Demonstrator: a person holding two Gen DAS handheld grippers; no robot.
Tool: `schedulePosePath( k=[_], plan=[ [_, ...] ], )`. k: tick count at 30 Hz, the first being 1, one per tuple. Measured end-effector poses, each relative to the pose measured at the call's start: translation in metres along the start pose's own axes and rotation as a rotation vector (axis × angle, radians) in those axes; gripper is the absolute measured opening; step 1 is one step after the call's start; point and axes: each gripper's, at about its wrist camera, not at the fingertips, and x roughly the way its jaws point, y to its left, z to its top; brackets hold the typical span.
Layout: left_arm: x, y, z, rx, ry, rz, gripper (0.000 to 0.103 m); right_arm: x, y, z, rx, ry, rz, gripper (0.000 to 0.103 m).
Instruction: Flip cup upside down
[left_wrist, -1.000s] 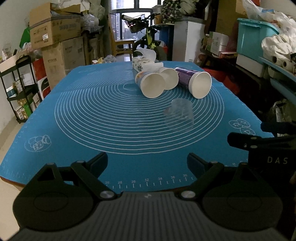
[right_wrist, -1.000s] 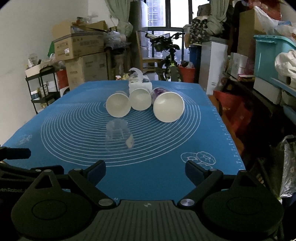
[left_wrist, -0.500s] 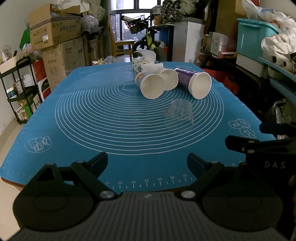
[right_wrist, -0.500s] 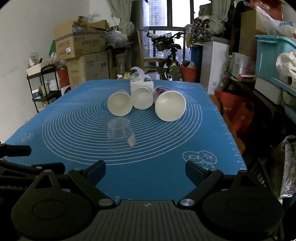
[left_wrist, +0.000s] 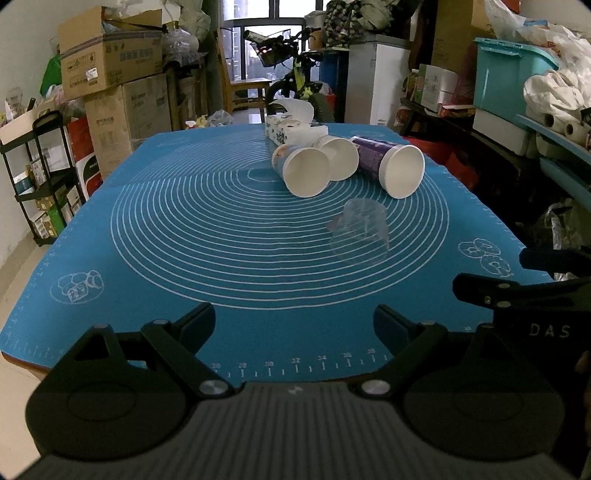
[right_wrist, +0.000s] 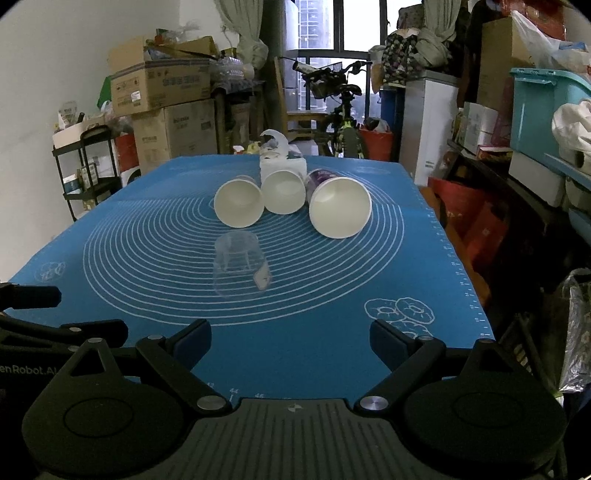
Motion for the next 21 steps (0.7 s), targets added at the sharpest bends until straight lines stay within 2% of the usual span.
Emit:
schedulePosePath(
  k=[21],
  plan=[
    [0.0027, 0.0043, -0.0004, 0.012, 0.007, 0.002, 0.092, 0.0007, 0.0006, -0.0012, -0.002, 0.005, 0.000, 0.093]
  ],
)
